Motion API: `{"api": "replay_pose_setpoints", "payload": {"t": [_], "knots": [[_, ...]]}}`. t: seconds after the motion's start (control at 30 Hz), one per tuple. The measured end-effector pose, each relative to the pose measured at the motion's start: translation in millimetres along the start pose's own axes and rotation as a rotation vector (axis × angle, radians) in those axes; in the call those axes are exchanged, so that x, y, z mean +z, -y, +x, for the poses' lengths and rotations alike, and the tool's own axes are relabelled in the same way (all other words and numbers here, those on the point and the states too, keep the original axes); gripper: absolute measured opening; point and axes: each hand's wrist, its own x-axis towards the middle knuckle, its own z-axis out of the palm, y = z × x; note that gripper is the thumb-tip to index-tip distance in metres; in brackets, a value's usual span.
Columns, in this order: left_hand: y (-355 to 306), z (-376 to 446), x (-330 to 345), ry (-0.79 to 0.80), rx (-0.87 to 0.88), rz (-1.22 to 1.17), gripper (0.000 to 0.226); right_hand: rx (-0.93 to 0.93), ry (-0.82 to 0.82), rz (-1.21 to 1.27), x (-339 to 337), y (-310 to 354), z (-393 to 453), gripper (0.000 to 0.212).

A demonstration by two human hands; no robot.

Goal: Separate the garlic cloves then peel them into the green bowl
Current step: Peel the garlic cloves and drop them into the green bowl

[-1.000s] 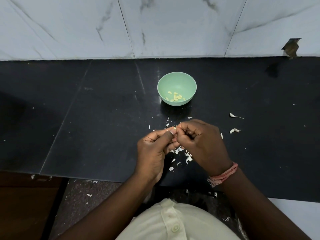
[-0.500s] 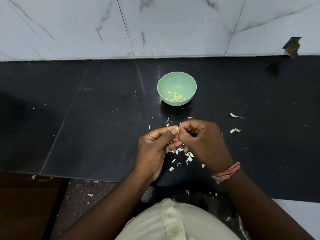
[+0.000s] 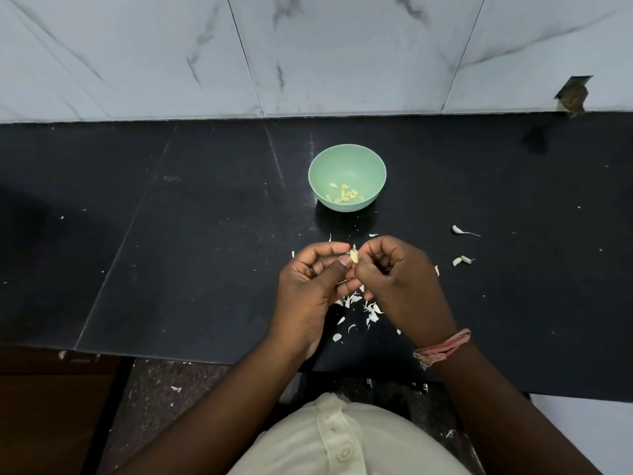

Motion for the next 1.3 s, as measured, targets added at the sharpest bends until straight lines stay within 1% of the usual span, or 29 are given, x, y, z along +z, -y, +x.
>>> {"api": "replay_pose_setpoints", "payload": {"t": [0.07, 0.17, 0.27, 0.4, 0.6, 0.7, 0.8, 0.93, 1.1, 1.3], "knots": [[0, -1, 2, -0.034, -0.011, 0.023, 0.012, -0.08, -0.04, -0.131, 1, -5, 0, 0.013], [-3, -2, 5, -0.053, -0.048, 0.022, 0.007, -0.191, -0.091, -0.243, 3, -7, -2, 0.015], [-4, -1, 6, -0.075, -0.092, 0.003, 0.004, -0.226, -0.106, -0.28, 3, -10, -1, 0.015], [-5, -1, 6, -0.087, -0.137, -0.021, 0.006, -0.22, -0.115, -0.275, 5, -12, -1, 0.014], [-9, -1, 6, -0.066, -0.193, -0.051, 0.012, -0.408, -0.19, -0.449, 13, -19, -1, 0.013], [-11, 0, 5, -0.074, -0.231, -0.075, 0.013, -0.451, -0.197, -0.497, 14, -23, 1, 0.016], [-11, 1, 6, -0.102, -0.255, -0.054, 0.008, -0.436, -0.169, -0.496, 18, -24, 0, 0.013], [-8, 4, 7, -0.136, -0.226, -0.042, 0.009, -0.364, -0.158, -0.492, 24, -24, 0, 0.011], [-9, 3, 8, -0.1, -0.203, -0.037, 0.011, -0.176, -0.136, -0.274, 20, -16, -1, 0.018], [-8, 5, 2, -0.085, -0.205, -0.051, 0.013, 0.024, -0.113, -0.06, 18, -9, -1, 0.014]]}}
